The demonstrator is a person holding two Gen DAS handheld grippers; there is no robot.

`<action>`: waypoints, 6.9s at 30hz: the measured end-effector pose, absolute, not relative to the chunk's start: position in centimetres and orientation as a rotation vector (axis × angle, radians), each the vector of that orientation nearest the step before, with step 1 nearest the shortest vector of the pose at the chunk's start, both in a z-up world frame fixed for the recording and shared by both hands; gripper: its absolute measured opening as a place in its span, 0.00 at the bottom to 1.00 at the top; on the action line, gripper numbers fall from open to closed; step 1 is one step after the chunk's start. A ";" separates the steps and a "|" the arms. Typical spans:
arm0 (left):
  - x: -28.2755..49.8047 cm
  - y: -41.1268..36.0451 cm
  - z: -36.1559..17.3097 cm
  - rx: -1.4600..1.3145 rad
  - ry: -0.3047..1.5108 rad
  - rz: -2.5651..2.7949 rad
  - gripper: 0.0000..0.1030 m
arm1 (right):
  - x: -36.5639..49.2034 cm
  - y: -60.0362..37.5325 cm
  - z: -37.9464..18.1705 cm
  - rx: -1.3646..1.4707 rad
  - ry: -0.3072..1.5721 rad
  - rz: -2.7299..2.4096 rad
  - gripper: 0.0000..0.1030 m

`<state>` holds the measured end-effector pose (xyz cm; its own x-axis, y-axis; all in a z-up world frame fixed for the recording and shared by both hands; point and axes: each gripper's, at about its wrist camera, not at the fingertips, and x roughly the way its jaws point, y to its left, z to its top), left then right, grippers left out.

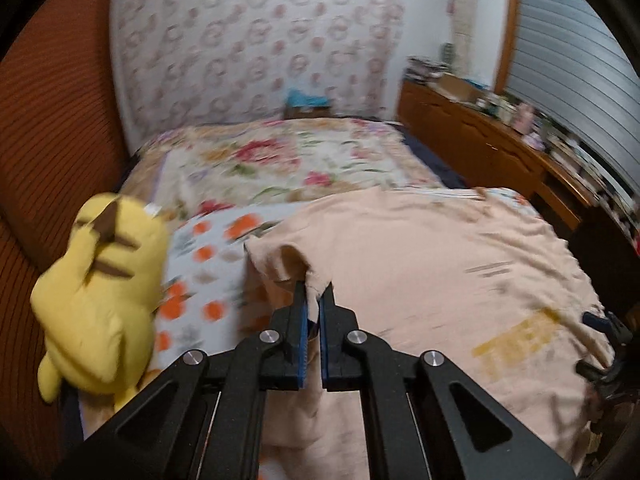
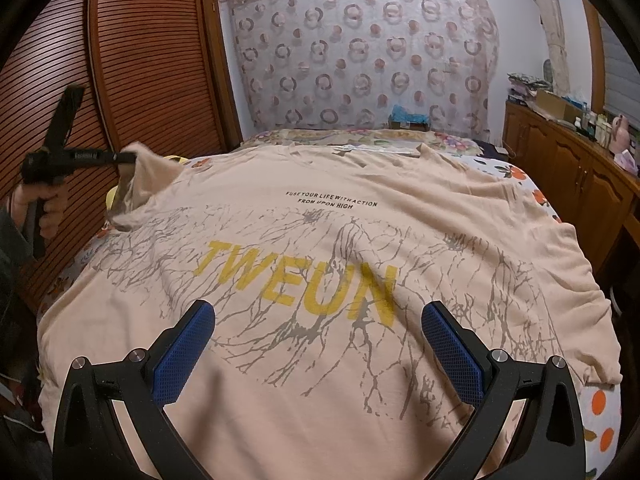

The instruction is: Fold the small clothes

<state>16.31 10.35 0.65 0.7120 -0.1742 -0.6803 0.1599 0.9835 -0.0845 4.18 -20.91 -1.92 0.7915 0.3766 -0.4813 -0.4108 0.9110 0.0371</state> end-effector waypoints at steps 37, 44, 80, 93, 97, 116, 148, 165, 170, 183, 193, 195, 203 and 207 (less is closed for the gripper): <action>12.7 11.2 -8.6 0.000 0.891 -0.108 0.80 | 7.7 -14.1 2.8 -0.263 0.450 0.601 0.77; 13.0 11.1 -8.8 0.010 0.906 -0.093 0.91 | 12.0 -10.8 3.0 -0.252 0.443 0.673 0.76; 13.1 11.1 -8.8 0.008 0.907 -0.094 0.92 | 19.1 -8.2 -1.1 -0.273 0.589 0.552 0.30; 13.0 11.1 -8.8 0.007 0.907 -0.092 0.92 | 12.6 -19.3 -0.5 -0.210 0.491 0.388 0.65; 12.6 11.7 -8.4 -0.043 0.881 -0.106 0.92 | 11.0 -24.1 -1.7 -0.175 0.508 0.292 0.65; 7.7 4.2 -1.9 -0.067 0.638 -0.203 0.92 | 11.5 -37.7 -6.3 0.072 0.703 0.145 0.65; 6.2 0.4 -3.2 -0.036 0.658 -0.248 0.92 | 11.4 -30.2 0.3 -0.108 0.486 0.292 0.05; 5.7 -0.4 -3.3 -0.033 0.653 -0.272 0.92 | 8.1 -27.3 -3.2 -0.141 0.524 0.339 0.46; 5.6 -0.6 -3.5 -0.033 0.659 -0.278 0.92 | 9.6 -28.5 -3.7 -0.099 0.591 0.259 0.46; 5.7 -0.2 -3.9 -0.042 0.667 -0.269 0.92 | 14.2 -28.0 -4.0 -0.022 0.648 0.326 0.05; 5.6 0.2 -4.2 -0.055 0.670 -0.263 0.92 | 14.0 -20.8 1.6 -0.170 0.517 0.479 0.02; 5.5 0.3 -4.1 -0.057 0.670 -0.259 0.92 | 14.1 -18.7 2.1 -0.190 0.512 0.519 0.02; 5.5 1.1 -3.9 -0.062 0.670 -0.240 0.92 | 15.6 -16.9 2.3 -0.195 0.487 0.514 0.42; 5.6 1.3 -3.9 -0.068 0.671 -0.239 0.92 | 15.0 -17.6 1.4 -0.183 0.494 0.461 0.54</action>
<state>5.65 1.34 -3.92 0.7568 -0.2413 -0.6075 0.1976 0.9703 -0.1392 15.03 -17.57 1.44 0.7809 0.3807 -0.4953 -0.4675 0.8820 -0.0593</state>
